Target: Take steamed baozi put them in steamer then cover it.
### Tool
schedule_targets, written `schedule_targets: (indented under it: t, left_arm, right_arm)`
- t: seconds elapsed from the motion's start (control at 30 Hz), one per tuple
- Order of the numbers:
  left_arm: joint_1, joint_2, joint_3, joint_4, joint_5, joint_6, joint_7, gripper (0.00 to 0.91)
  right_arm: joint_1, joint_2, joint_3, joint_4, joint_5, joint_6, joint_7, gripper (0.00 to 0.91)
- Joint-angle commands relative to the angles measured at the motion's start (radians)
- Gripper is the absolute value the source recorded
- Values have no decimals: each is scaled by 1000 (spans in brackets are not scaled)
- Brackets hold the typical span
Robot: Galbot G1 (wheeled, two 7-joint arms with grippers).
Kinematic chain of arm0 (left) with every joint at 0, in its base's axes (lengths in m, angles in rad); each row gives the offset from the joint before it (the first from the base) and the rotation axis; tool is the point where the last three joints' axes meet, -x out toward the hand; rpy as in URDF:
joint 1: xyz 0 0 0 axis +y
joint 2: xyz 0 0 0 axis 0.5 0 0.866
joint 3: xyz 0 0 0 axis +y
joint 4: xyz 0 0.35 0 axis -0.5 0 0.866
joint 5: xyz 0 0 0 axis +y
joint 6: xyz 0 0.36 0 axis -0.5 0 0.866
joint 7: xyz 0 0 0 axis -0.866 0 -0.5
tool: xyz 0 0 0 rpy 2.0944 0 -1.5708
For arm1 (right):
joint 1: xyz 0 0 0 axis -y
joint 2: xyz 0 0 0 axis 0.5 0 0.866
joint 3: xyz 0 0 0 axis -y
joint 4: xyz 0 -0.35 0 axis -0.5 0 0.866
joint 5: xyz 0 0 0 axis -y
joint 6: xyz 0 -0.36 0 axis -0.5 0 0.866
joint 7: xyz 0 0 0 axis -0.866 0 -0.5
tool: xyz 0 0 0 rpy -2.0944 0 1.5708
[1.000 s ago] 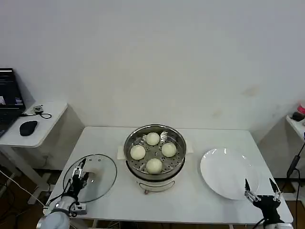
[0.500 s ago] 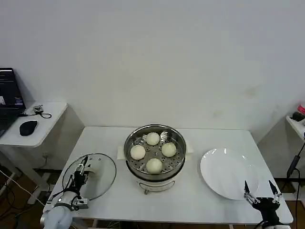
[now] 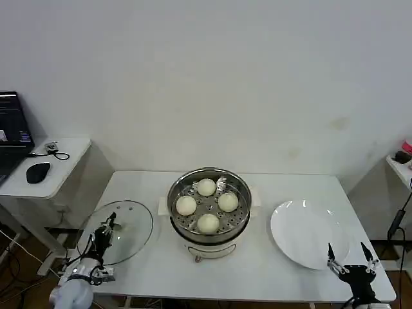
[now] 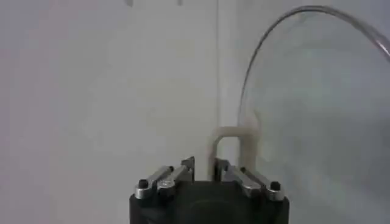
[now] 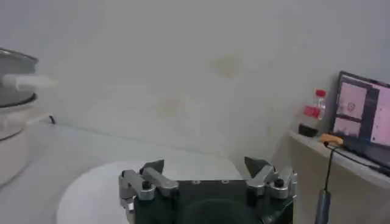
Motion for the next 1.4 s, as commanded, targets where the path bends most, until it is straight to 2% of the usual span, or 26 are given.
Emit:
schedule_targets:
  t: [0.03, 0.27, 0.47, 0.6, 0.73, 0.9, 1.0, 1.2, 1.4]
  left_arm:
    - [62, 30, -49, -201, -45, 88, -9, 0]
    - [94, 77, -58, -447, -141, 256, 103, 0]
    - [61, 106, -4, -560, -162, 388, 197, 0]
    - [1, 131, 99, -601, -209, 469, 257, 0]
    - [-81, 116, 241, -589, -260, 554, 270, 0]
    - [-228, 48, 392, -542, -211, 647, 328, 0]
    - [-285, 4, 437, -542, -126, 687, 376, 0]
    - [-301, -94, 502, -538, 19, 718, 445, 0]
    - [-268, -221, 549, -527, 193, 690, 492, 0]
  right_arm:
    - [-3, 0, -17, 11, -6, 0, -1, 907]
    - [1, -20, -22, 2, -16, 1, -25, 907]
    - [16, -34, -41, -11, -20, 4, -30, 907]
    - [36, -42, -61, -32, -56, 11, -38, 907]
    - [54, -47, -79, -50, -72, 11, -39, 907]
    - [84, -52, -106, -79, -97, 11, -38, 907]
    - [93, -50, -116, -94, -127, 13, -35, 907]
    - [102, -49, -140, -110, -140, 9, -35, 907]
    - [109, -46, -156, -122, -150, 7, -37, 907]
